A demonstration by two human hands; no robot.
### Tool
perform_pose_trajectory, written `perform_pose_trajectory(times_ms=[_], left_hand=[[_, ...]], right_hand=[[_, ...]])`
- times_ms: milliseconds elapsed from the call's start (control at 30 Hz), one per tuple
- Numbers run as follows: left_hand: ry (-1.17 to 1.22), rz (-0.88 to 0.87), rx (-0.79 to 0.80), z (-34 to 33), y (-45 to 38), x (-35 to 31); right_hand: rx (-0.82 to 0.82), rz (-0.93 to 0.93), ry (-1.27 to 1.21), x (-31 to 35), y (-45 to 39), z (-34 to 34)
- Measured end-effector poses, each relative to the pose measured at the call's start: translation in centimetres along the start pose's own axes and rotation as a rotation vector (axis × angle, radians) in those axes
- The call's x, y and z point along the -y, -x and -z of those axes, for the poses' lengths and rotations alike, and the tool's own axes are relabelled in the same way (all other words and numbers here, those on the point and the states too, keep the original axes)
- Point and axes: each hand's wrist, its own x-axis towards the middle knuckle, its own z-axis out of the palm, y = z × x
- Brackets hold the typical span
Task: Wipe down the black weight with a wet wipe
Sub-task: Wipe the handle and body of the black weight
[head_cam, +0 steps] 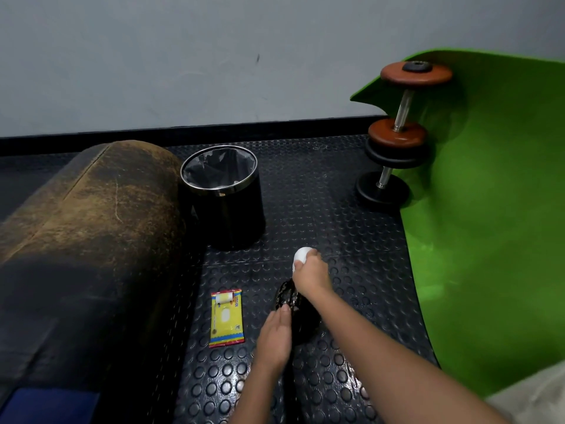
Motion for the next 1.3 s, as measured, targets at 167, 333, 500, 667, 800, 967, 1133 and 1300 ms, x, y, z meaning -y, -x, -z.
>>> perform_pose_trajectory(times_ms=[167,333,500,667,800,967,1133,1300], left_hand=[[-0.003,-0.068,-0.037,-0.6,0.1,0.4],[-0.125,-0.256,-0.087,-1.3,1.1,1.3],[-0.237,-0.286,-0.159,-1.0,0.2,0.7],[-0.297,-0.224,-0.082,-0.2,-0.8,-0.3],[-0.325,-0.195,-0.069,1.0,-1.7,-0.9],[-0.427,-0.167,-0.048,3.3,-3.3,-1.6],[-0.583,-0.16,0.036,5.2,-4.8,-3.4],[-0.456,-0.072,0.16,6.4,-5.8,-4.2]], right_hand=[[0.013,0.149,0.037,-1.5,1.9,-1.5],[-0.051,0.33,0.212,-4.0,3.3,-2.4],[0.017,0.518,0.524,-3.5,-0.5,0.5],[0.083,0.559,0.595,-3.0,-3.7,1.9],[0.066,0.532,0.551,-3.9,-3.8,1.6],[0.057,0.42,0.494,-5.2,-2.5,2.1],[0.023,0.34,0.381,-7.0,-1.1,2.0],[-0.073,0.345,0.372,-7.0,-0.1,1.6]])
